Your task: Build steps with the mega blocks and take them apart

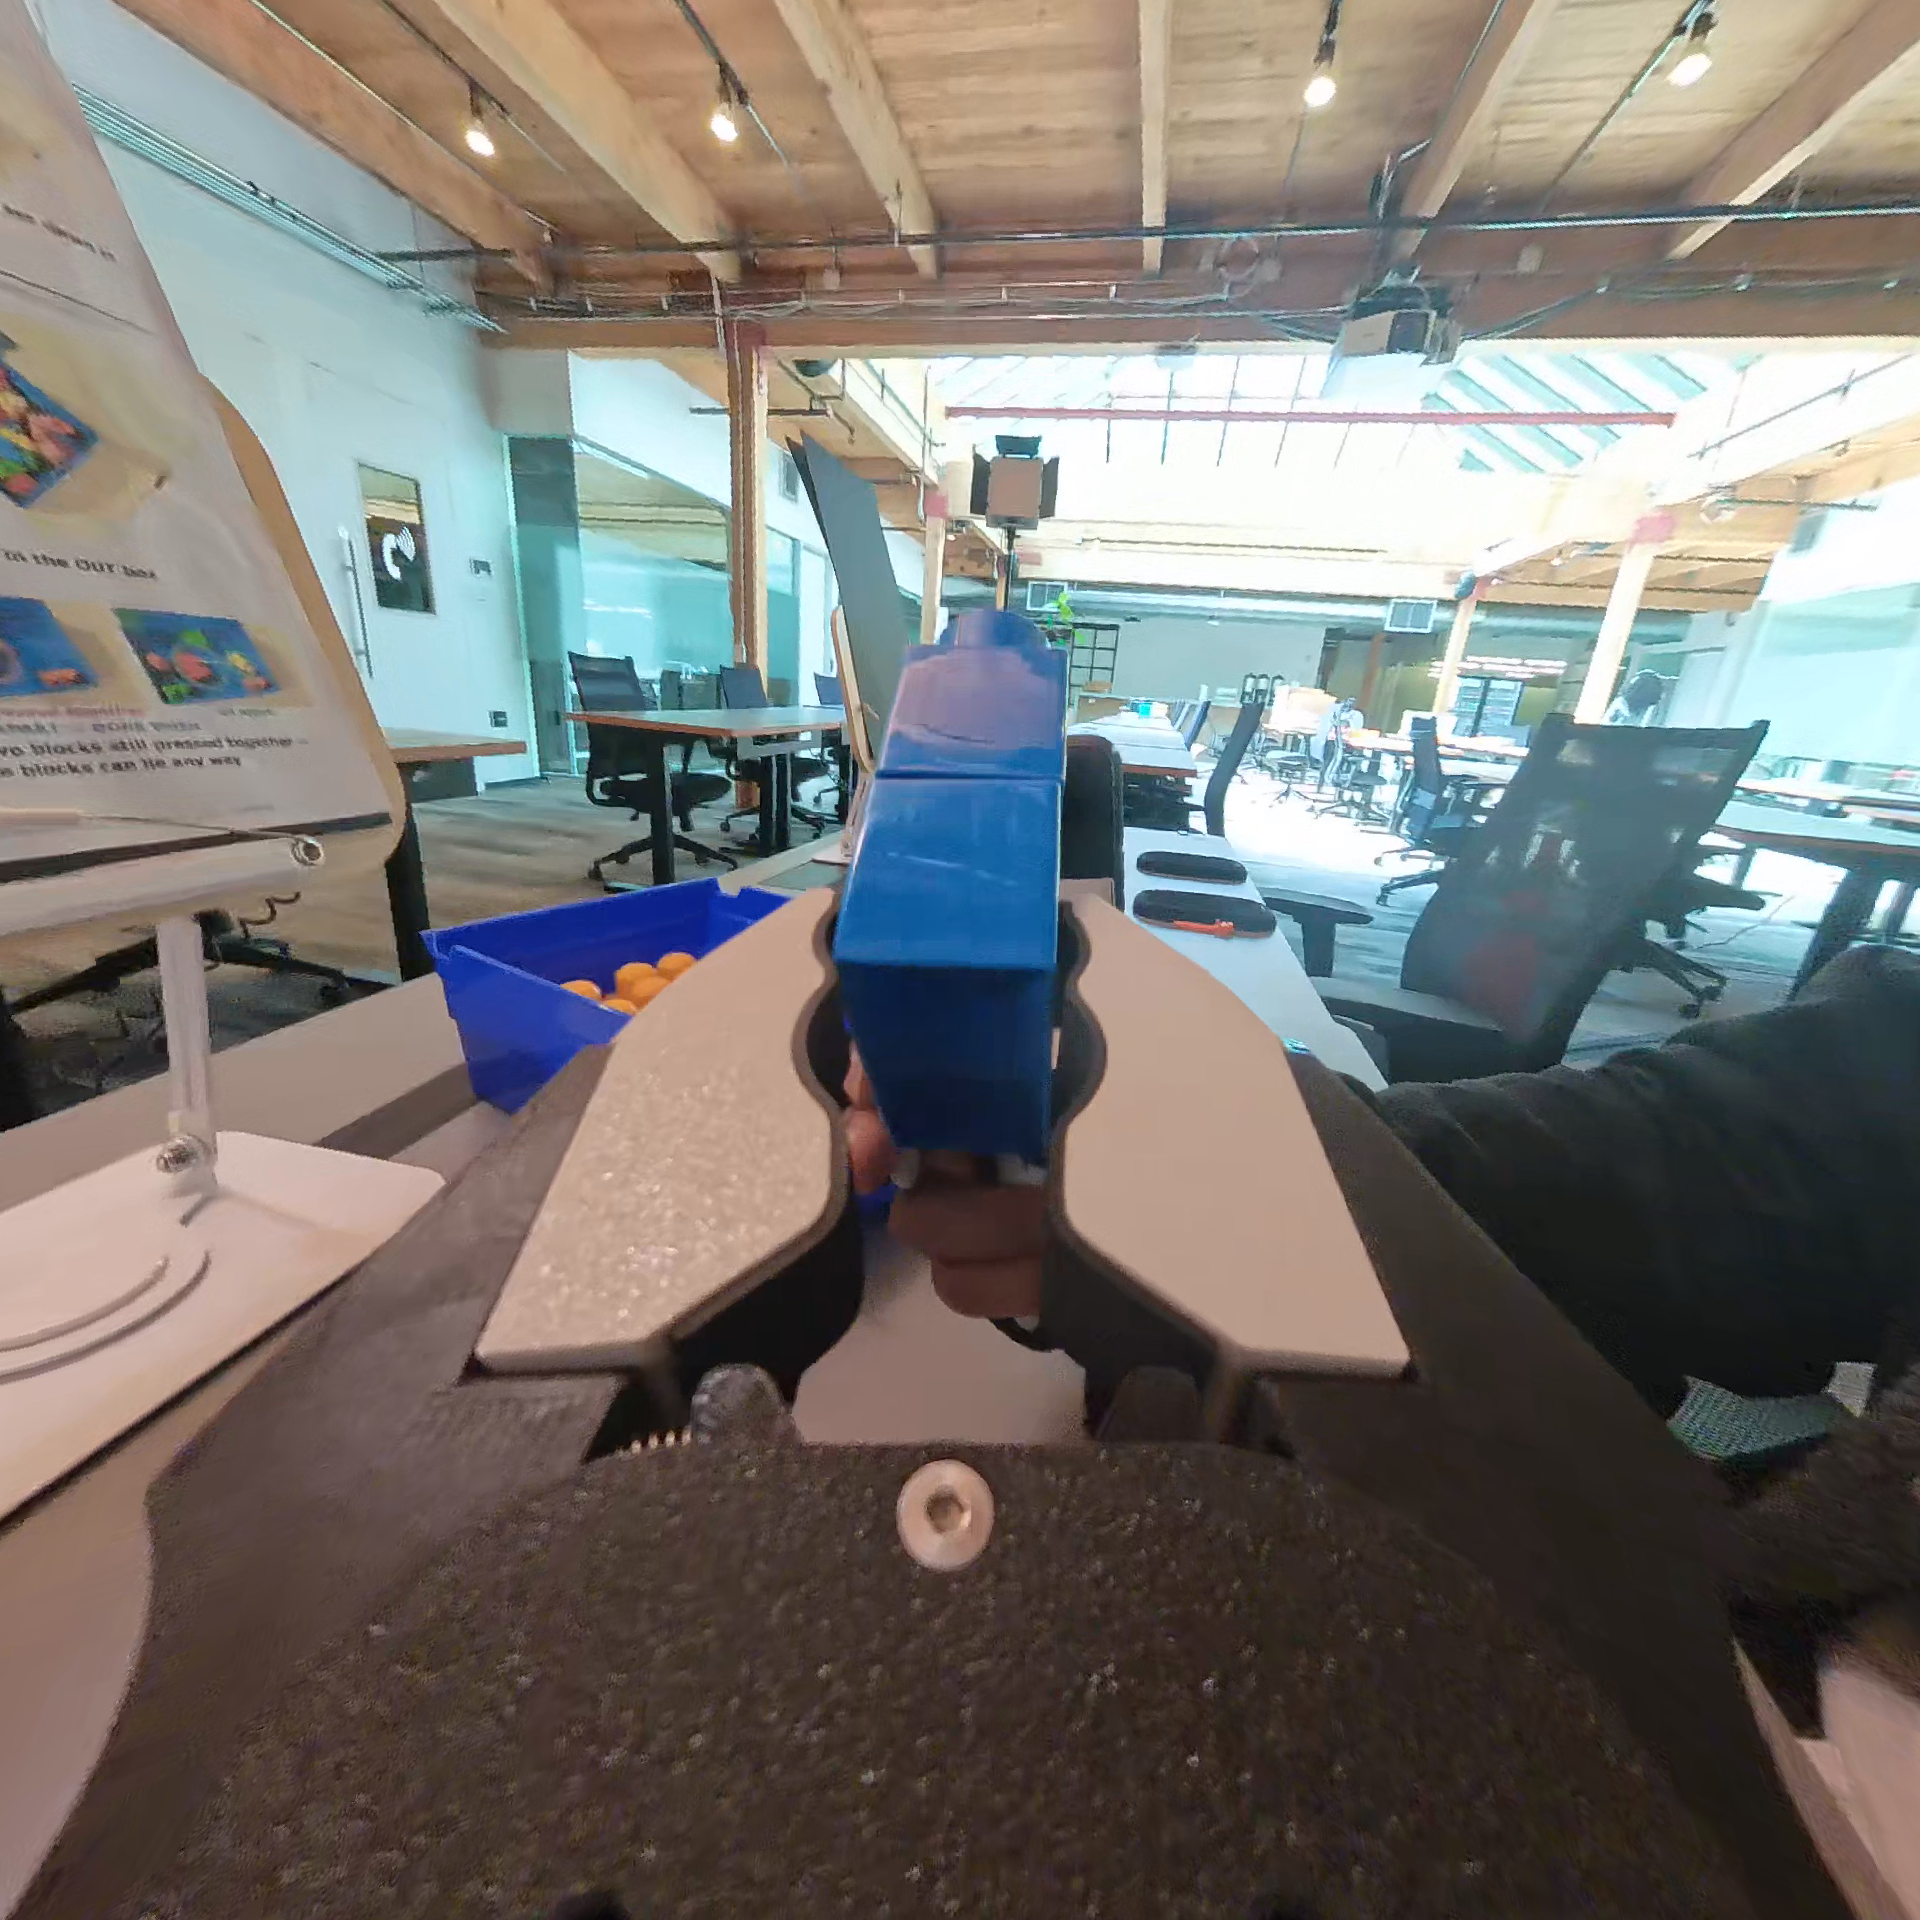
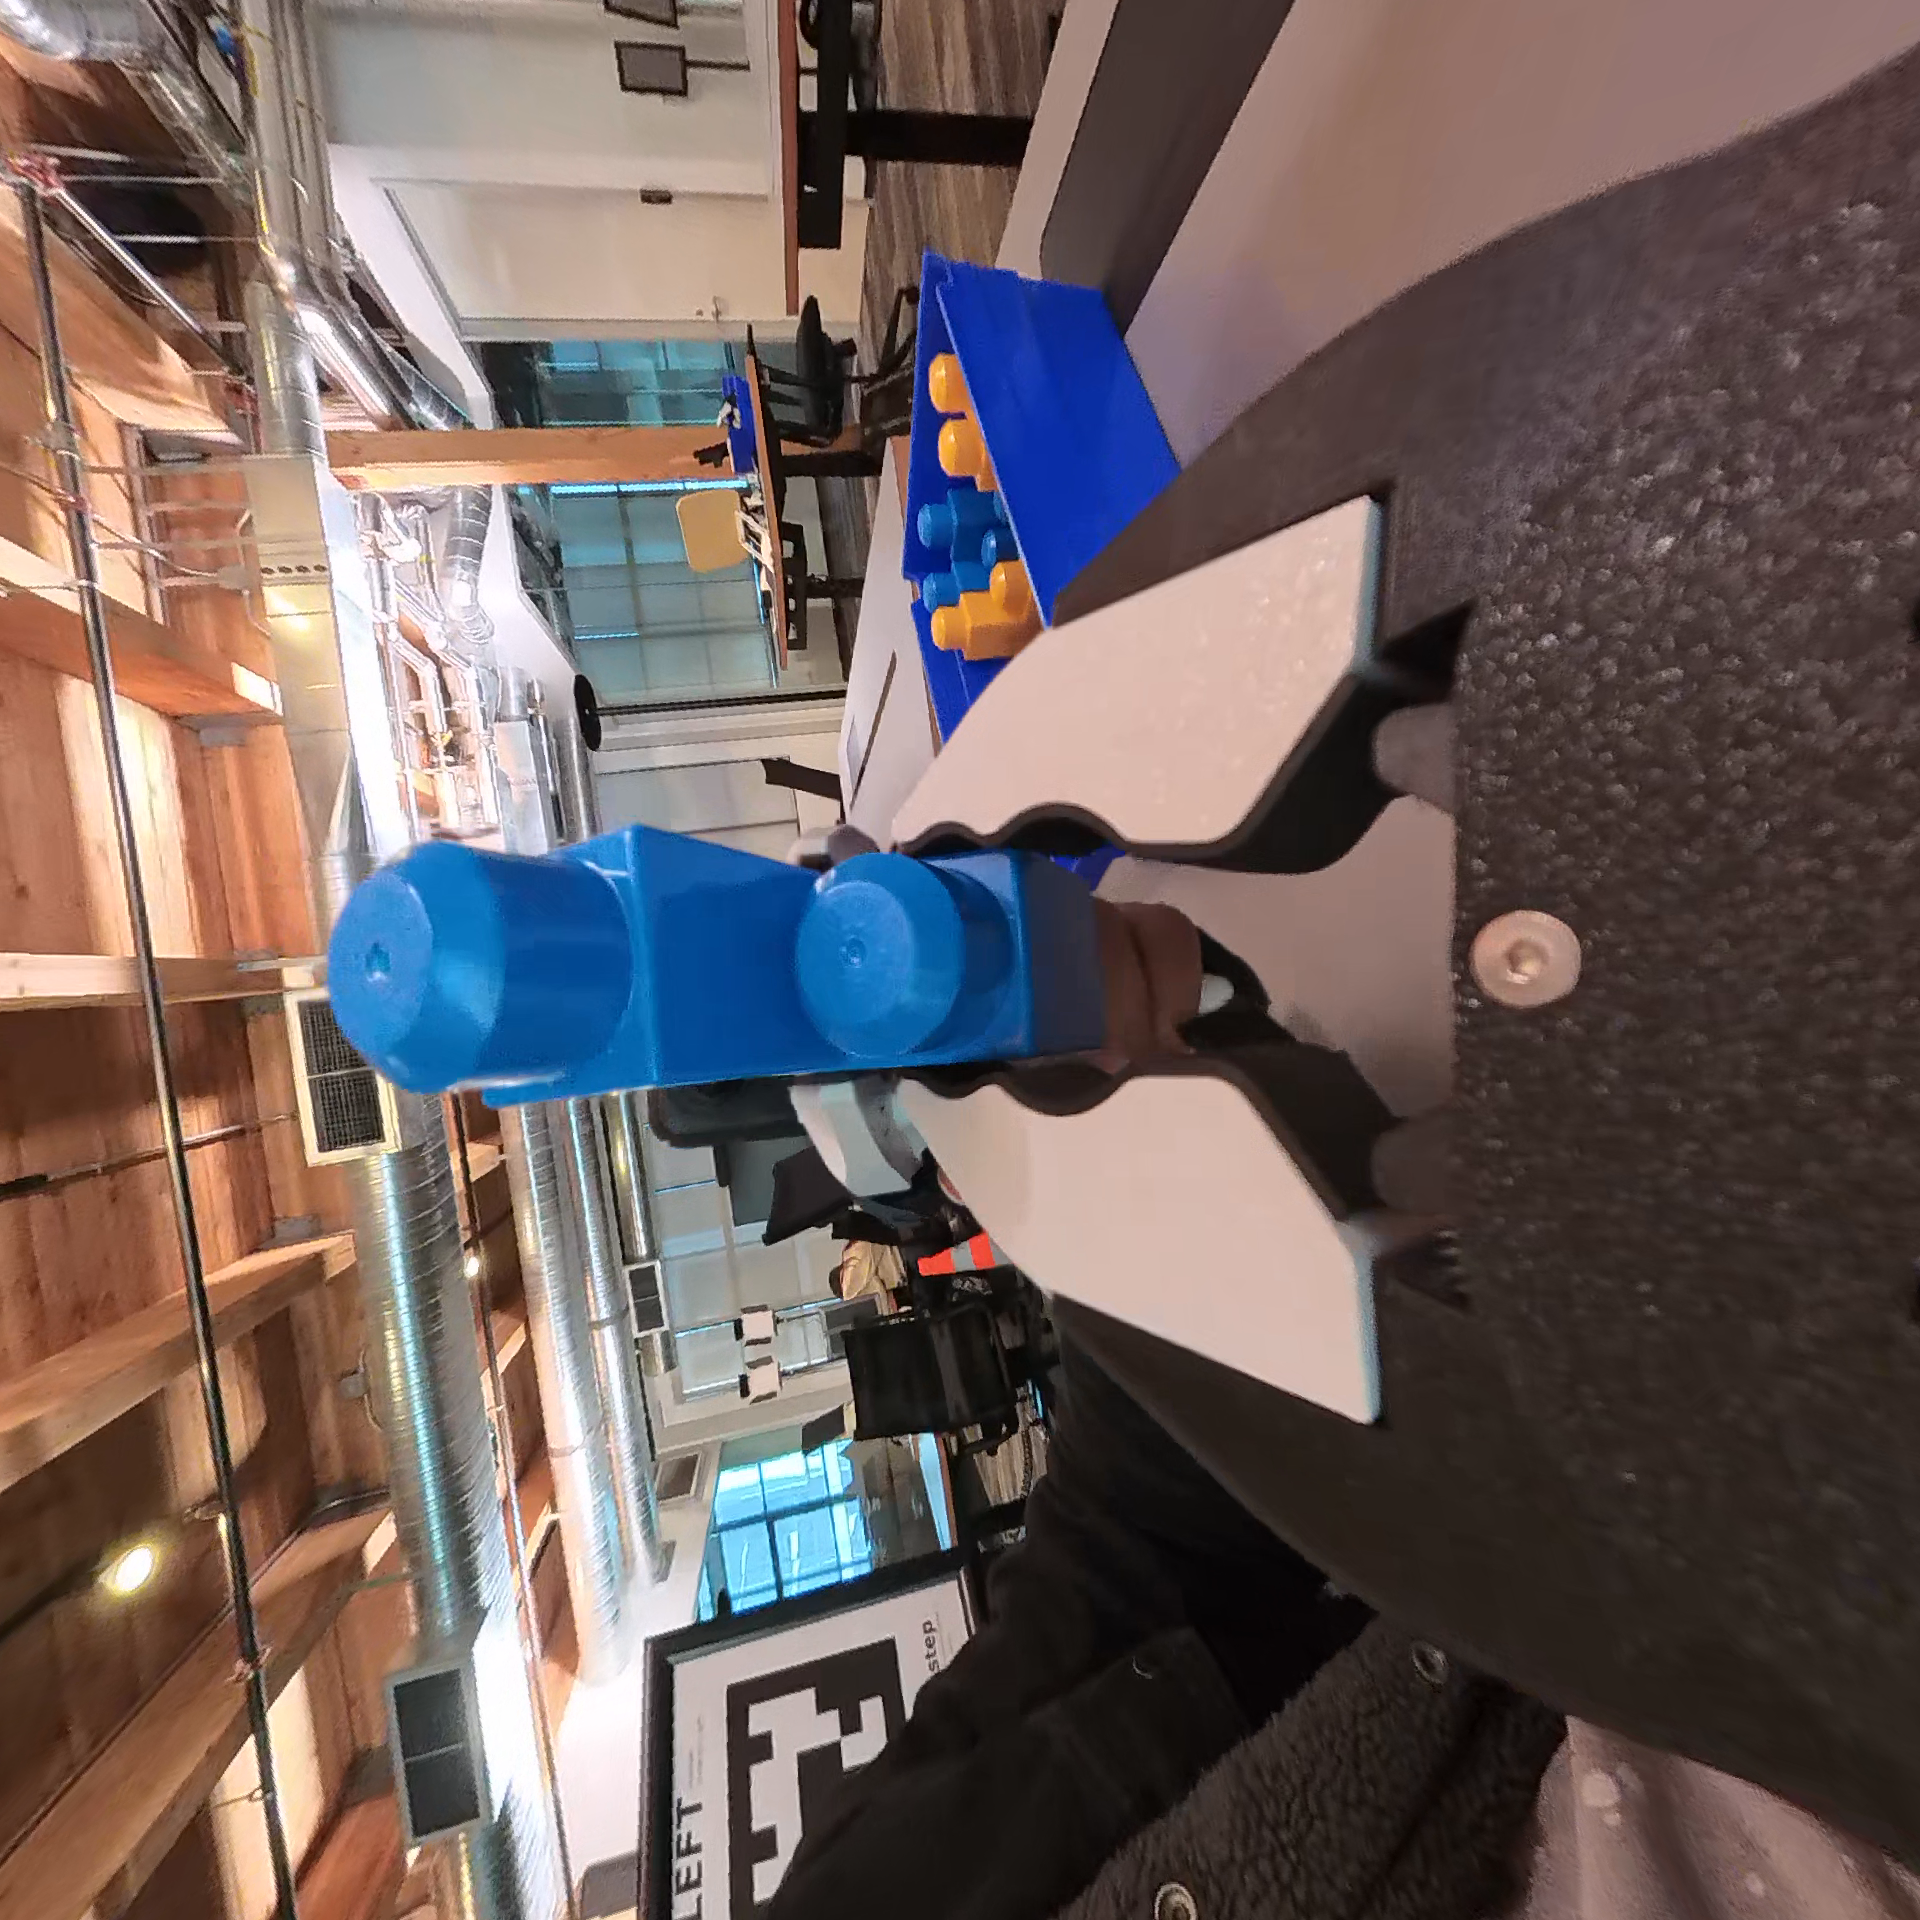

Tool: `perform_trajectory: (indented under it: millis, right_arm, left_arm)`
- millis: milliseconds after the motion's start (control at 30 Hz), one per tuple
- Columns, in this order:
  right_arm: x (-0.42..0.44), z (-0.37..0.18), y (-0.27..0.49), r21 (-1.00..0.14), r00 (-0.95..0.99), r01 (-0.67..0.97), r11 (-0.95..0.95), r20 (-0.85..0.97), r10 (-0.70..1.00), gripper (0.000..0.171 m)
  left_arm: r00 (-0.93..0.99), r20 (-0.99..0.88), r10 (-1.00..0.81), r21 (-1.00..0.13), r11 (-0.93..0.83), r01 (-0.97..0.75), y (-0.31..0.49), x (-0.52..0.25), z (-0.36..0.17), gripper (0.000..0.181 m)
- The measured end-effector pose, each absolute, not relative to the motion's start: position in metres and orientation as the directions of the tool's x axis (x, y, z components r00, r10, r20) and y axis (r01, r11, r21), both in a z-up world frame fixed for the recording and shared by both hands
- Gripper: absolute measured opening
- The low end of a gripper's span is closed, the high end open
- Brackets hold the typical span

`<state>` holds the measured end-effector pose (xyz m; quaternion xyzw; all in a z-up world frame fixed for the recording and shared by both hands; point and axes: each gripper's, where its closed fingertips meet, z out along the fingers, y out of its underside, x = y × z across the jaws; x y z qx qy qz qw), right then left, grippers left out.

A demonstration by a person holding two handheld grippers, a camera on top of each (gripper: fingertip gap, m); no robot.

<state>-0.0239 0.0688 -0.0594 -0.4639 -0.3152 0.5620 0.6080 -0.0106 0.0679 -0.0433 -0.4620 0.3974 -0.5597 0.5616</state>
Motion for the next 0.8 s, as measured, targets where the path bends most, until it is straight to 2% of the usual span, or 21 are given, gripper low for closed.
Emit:
perform_trajectory:
  millis: [133, 267, 400, 600, 800]
  right_arm:
    - [-0.033, -0.078, 0.070, -0.967, 0.168, -0.234, -0.096, -0.138, 0.976, 0.037]
    - [-0.024, -0.090, 0.077, -0.996, 0.236, -0.080, -0.042, -0.059, 0.970, 0.039]
    - [-0.007, -0.086, 0.079, -0.999, 0.263, -0.049, -0.014, -0.027, 0.964, 0.040]
    - [-0.013, -0.101, 0.076, -1.000, 0.251, 0.028, -0.008, 0.000, 0.968, 0.033]
    - [-0.016, -0.104, 0.071, -0.998, 0.217, 0.065, -0.024, -0.010, 0.976, 0.032]
  left_arm:
    - [0.024, 0.051, -0.998, -0.980, -0.045, 0.193, 0.069, -0.018, -0.054, 0.037]
    - [0.005, 0.003, -1.000, -0.996, -0.002, 0.092, 0.075, -0.030, -0.070, 0.037]
    - [0.006, -0.026, -1.000, -0.999, 0.026, -0.040, 0.086, -0.043, -0.096, 0.037]
    - [-0.057, -0.002, -0.998, -0.992, 0.009, -0.126, 0.081, -0.043, -0.118, 0.037]
    - [-0.089, 0.015, -0.996, -0.992, -0.004, -0.126, 0.076, -0.045, -0.119, 0.036]
